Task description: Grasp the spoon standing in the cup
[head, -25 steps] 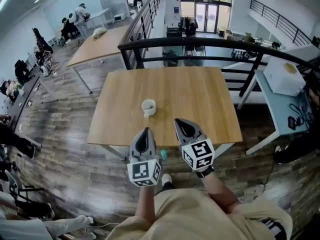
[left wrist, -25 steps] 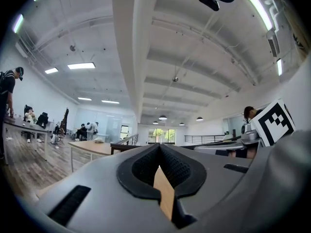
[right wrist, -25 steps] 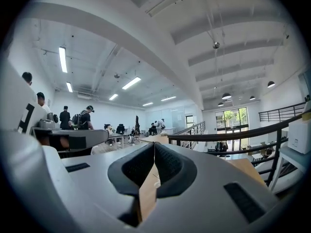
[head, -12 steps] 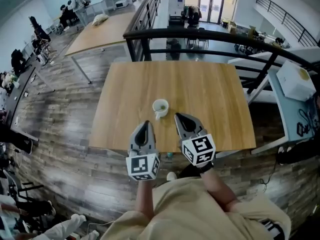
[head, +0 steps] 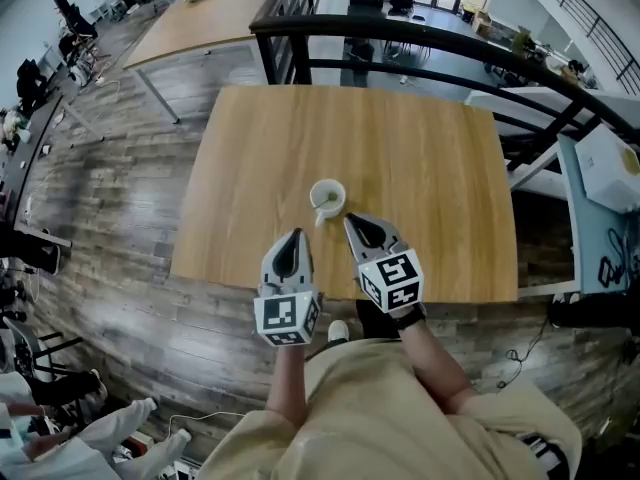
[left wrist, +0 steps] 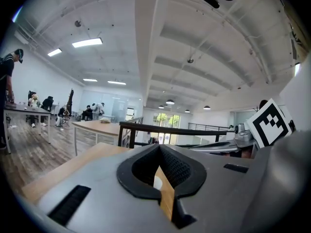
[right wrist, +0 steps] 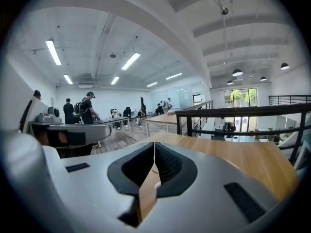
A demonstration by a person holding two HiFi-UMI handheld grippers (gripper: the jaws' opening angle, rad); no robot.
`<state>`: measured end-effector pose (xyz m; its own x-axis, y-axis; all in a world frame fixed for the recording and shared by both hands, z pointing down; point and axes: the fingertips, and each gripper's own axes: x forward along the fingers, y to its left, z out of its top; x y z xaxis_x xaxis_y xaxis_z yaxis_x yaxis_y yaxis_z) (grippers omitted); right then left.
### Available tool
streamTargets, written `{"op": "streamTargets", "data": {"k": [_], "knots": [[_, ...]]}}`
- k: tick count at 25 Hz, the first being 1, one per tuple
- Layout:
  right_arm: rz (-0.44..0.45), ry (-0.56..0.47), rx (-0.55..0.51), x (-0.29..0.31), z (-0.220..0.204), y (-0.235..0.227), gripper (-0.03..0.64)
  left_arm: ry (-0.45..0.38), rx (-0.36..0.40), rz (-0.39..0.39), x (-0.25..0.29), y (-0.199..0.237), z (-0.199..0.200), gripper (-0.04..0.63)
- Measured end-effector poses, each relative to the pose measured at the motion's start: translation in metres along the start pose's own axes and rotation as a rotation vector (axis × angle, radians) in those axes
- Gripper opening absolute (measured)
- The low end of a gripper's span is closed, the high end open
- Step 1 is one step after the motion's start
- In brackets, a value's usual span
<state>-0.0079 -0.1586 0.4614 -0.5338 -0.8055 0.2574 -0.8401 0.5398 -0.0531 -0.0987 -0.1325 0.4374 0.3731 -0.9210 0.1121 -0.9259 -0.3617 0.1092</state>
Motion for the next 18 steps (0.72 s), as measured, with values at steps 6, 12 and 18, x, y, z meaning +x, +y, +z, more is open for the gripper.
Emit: {"op": "streamTargets", "data": {"k": [6,12,18], "knots": [[0.065,0.117,-0.062,0.046,-0.033,-0.005,0.015,0.053,-0.035,0.032,0.032,0.022,-0.019,0.005],[0.142,0.203,-0.100,0.078,-0.057,-0.007,0.017,0.093,-0.068,0.048,0.062,0.035,-0.036,0.005],[0.230,0.313,-0.148,0.104,-0.092,-0.001,0.038,0.125,-0.110,0.084,0.077,0.052,-0.052,0.005]]}}
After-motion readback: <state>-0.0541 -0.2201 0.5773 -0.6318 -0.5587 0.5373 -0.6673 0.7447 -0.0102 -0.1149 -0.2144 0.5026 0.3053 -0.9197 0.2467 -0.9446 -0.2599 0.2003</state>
